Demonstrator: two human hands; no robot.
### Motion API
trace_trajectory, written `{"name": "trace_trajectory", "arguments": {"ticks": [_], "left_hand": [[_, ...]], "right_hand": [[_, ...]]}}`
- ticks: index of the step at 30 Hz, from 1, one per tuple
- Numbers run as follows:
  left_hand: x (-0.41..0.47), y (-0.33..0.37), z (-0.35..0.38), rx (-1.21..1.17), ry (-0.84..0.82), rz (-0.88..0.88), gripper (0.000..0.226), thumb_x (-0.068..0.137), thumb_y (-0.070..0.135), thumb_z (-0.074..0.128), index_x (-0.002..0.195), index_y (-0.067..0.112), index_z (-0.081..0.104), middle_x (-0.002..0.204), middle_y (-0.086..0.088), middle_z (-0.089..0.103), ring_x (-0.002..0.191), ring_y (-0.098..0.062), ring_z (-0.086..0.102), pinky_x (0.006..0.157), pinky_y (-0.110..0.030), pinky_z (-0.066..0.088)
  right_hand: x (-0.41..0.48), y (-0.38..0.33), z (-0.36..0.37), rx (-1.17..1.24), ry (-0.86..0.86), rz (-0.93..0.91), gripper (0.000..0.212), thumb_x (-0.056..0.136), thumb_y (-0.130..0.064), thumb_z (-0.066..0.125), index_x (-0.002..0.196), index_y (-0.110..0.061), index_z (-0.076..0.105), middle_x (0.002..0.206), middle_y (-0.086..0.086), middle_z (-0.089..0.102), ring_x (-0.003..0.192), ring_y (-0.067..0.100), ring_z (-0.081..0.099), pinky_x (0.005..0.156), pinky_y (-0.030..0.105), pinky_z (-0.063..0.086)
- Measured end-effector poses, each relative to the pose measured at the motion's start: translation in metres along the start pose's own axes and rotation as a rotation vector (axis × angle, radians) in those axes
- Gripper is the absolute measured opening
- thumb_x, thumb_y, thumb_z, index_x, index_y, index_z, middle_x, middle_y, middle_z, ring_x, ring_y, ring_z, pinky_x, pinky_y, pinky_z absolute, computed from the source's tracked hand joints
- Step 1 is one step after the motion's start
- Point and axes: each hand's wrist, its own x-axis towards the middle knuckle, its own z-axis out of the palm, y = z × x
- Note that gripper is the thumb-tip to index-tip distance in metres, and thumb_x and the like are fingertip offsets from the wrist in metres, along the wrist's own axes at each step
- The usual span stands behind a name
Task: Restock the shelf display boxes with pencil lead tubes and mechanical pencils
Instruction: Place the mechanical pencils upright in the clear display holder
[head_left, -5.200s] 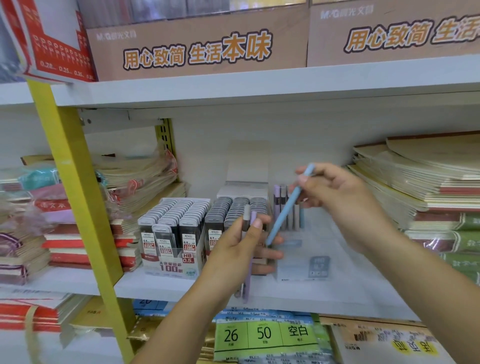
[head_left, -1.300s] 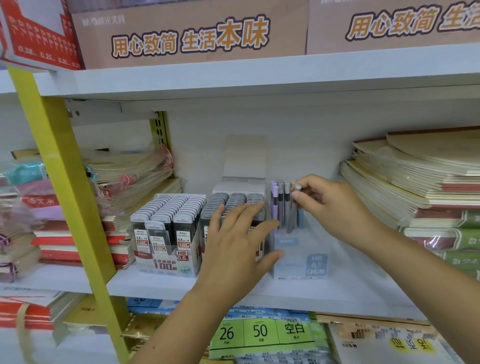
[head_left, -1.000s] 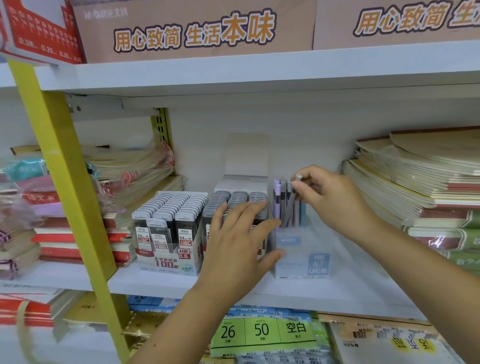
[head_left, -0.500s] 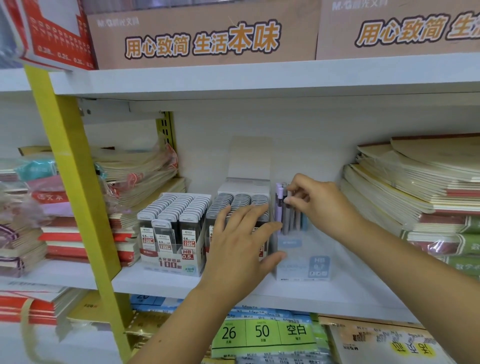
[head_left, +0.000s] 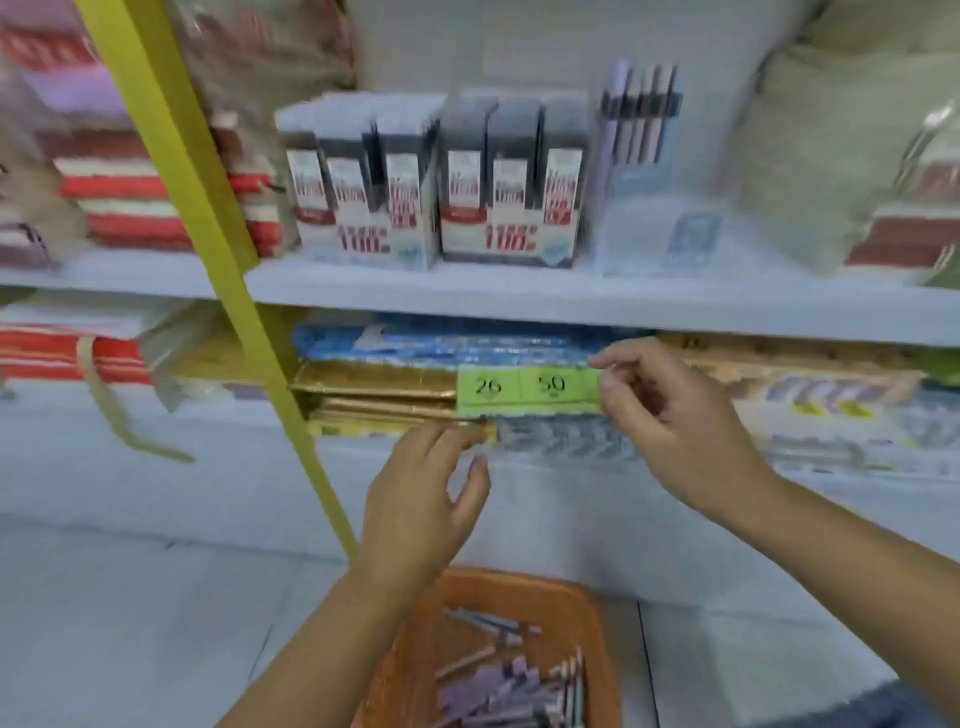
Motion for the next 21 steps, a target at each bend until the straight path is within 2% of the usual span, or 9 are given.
{"name": "trace_trajectory", "arguments": {"ticks": [2,4,6,8,11,13,16,18,21], "left_hand": [[-0.059,-0.035,0.025,-0.001,-0.305,-0.250,0.026,0.098,0.027,0.059,0.122,0.018,0.066,0.118,-0.001,0.063,0.100,-0.021,0.063,0.079,-0.036,0.053],[-0.111,-0.071,0.043,-0.019,-0.509,-0.423,0.033,0.096,0.026,0.064,0.128,0.016,0.062,0.126,-0.006,0.062,0.110,-0.025,0.063,0.089,-0.034,0.048],[-0.155,-0.105,0.057,-0.012,-0.680,-0.558,0.043,0.095,0.027,0.066,0.135,0.013,0.058,0.136,-0.009,0.059,0.121,-0.026,0.059,0.099,-0.030,0.040],[-0.190,-0.133,0.069,0.006,-0.848,-0.665,0.052,0.094,0.029,0.067,0.141,0.013,0.052,0.143,-0.010,0.055,0.128,-0.025,0.054,0.103,-0.027,0.036],[-0.222,-0.158,0.092,-0.005,-0.991,-0.710,0.059,0.092,0.027,0.071,0.144,0.009,0.049,0.145,-0.014,0.053,0.132,-0.027,0.051,0.105,-0.025,0.034],[-0.231,-0.164,0.112,-0.019,-1.028,-0.690,0.064,0.090,0.028,0.073,0.145,0.010,0.048,0.146,-0.016,0.051,0.135,-0.030,0.048,0.109,-0.028,0.031],[-0.232,-0.164,0.147,0.017,-1.094,-0.638,0.077,0.088,0.041,0.072,0.152,0.013,0.038,0.154,-0.012,0.040,0.141,-0.032,0.037,0.115,-0.036,0.029],[-0.230,-0.163,0.169,0.030,-1.115,-0.612,0.083,0.088,0.045,0.071,0.155,0.015,0.031,0.159,-0.010,0.031,0.145,-0.033,0.029,0.117,-0.040,0.027],[-0.230,-0.162,0.192,0.022,-1.150,-0.599,0.086,0.088,0.045,0.071,0.156,0.020,0.025,0.157,-0.009,0.025,0.143,-0.035,0.022,0.116,-0.046,0.029]], "right_hand": [[-0.043,0.046,0.051,-0.029,-0.297,0.332,0.016,0.097,-0.024,0.053,0.105,-0.039,0.054,0.085,-0.003,0.060,0.073,0.021,0.060,0.065,0.037,0.047],[-0.090,0.092,0.104,-0.073,-0.526,0.592,0.013,0.097,-0.022,0.053,0.107,-0.031,0.052,0.096,0.000,0.061,0.084,0.027,0.061,0.071,0.036,0.046],[-0.137,0.127,0.149,-0.160,-0.648,0.712,0.010,0.096,-0.023,0.055,0.106,-0.021,0.056,0.103,0.003,0.061,0.095,0.026,0.061,0.076,0.030,0.044],[-0.177,0.152,0.183,-0.184,-0.762,0.848,0.026,0.096,-0.025,0.057,0.119,-0.012,0.058,0.115,0.009,0.062,0.100,0.027,0.061,0.080,0.032,0.047],[-0.220,0.178,0.207,-0.156,-0.800,1.030,0.040,0.096,-0.024,0.059,0.134,-0.016,0.050,0.128,0.008,0.058,0.107,0.024,0.059,0.081,0.030,0.047],[-0.241,0.193,0.211,-0.261,-0.731,1.042,0.045,0.091,-0.023,0.065,0.133,-0.016,0.051,0.134,0.011,0.055,0.116,0.025,0.055,0.089,0.026,0.043],[-0.263,0.206,0.215,-0.419,-0.862,0.959,0.067,0.084,-0.038,0.071,0.143,-0.026,0.041,0.150,0.011,0.035,0.140,0.030,0.028,0.112,0.036,0.029],[-0.271,0.211,0.219,-0.400,-0.938,0.914,0.080,0.079,-0.044,0.073,0.147,-0.029,0.033,0.153,0.005,0.027,0.141,0.030,0.017,0.115,0.039,0.021],[-0.279,0.216,0.226,-0.403,-0.951,0.869,0.088,0.076,-0.047,0.074,0.148,-0.030,0.027,0.152,-0.002,0.023,0.138,0.030,0.012,0.115,0.041,0.018]]}}
